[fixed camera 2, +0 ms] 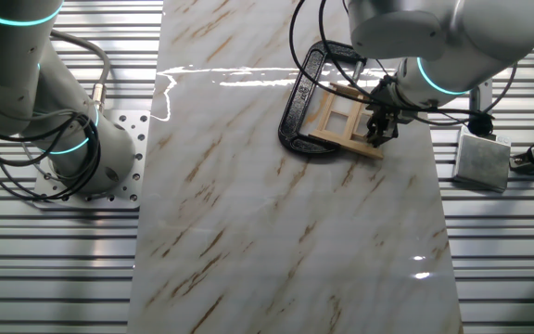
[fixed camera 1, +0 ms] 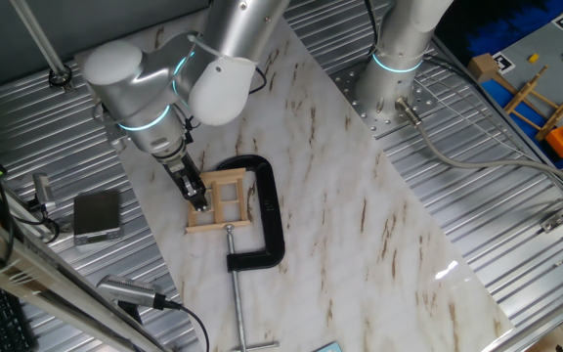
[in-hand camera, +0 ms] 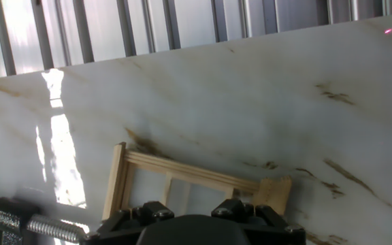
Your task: Open a sliding window
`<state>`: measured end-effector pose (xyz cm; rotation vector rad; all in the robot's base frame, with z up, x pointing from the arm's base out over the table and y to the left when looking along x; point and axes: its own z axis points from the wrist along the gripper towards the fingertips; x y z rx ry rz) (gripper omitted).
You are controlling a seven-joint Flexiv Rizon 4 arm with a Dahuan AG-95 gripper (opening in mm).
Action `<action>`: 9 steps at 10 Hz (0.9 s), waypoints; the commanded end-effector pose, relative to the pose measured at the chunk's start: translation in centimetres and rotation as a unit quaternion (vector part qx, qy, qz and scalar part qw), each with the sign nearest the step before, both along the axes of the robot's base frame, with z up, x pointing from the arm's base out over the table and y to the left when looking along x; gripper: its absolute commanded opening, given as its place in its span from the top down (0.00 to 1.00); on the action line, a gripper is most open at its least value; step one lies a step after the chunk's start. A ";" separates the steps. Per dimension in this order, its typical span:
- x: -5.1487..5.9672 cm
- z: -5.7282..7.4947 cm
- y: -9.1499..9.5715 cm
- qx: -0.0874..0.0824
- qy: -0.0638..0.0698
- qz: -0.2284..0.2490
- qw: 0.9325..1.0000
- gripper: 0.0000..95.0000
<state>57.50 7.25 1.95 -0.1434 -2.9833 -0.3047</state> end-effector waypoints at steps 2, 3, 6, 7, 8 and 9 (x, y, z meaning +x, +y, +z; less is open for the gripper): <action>-0.1 0.0 0.0 0.001 -0.001 0.003 1.000 0.40; -0.1 0.1 0.0 0.001 -0.001 0.004 1.000 0.40; -0.2 0.1 0.0 0.001 -0.002 0.007 1.000 0.40; -0.2 0.2 0.0 0.000 -0.001 0.007 1.000 0.40; -0.2 0.2 0.0 -0.001 -0.001 0.007 1.000 0.40; -0.2 0.2 0.0 -0.002 0.000 0.006 1.000 0.40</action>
